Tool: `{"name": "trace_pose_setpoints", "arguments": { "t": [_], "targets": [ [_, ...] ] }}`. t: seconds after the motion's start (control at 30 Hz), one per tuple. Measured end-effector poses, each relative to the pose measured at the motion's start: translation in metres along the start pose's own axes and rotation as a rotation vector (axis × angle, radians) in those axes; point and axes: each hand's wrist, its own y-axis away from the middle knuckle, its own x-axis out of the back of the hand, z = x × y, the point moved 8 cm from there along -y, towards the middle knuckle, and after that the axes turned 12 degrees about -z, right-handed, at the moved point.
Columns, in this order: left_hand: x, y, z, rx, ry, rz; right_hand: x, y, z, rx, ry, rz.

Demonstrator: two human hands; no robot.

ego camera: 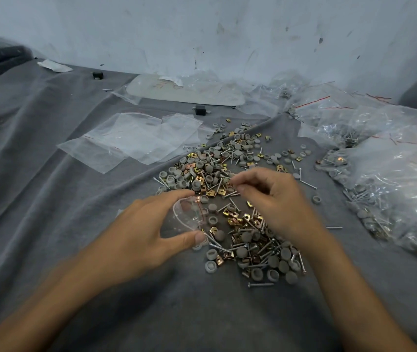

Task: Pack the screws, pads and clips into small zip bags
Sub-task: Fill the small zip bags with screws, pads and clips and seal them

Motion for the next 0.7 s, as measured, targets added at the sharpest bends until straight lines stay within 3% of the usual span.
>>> {"name": "trace_pose_setpoints", "arguments": {
  "t": [0.07,0.2,0.53,0.7],
  "targets": [
    [0.0,0.0,-0.001,0.011,-0.003,-0.001,0.013,-0.006,0.022,-0.119,0.204,0.025],
    [0.0,0.0,-0.001,0.018,-0.002,-0.006,0.004,-0.02,0.046,-0.262,0.535,-0.105],
    [0.005,0.002,0.0,0.036,-0.014,-0.01,-0.013,-0.025,0.036,-0.277,0.661,-0.197],
    [0.006,0.002,0.0,0.04,-0.013,-0.013,-0.016,-0.021,0.024,-0.222,0.565,-0.159]
  ]
}}
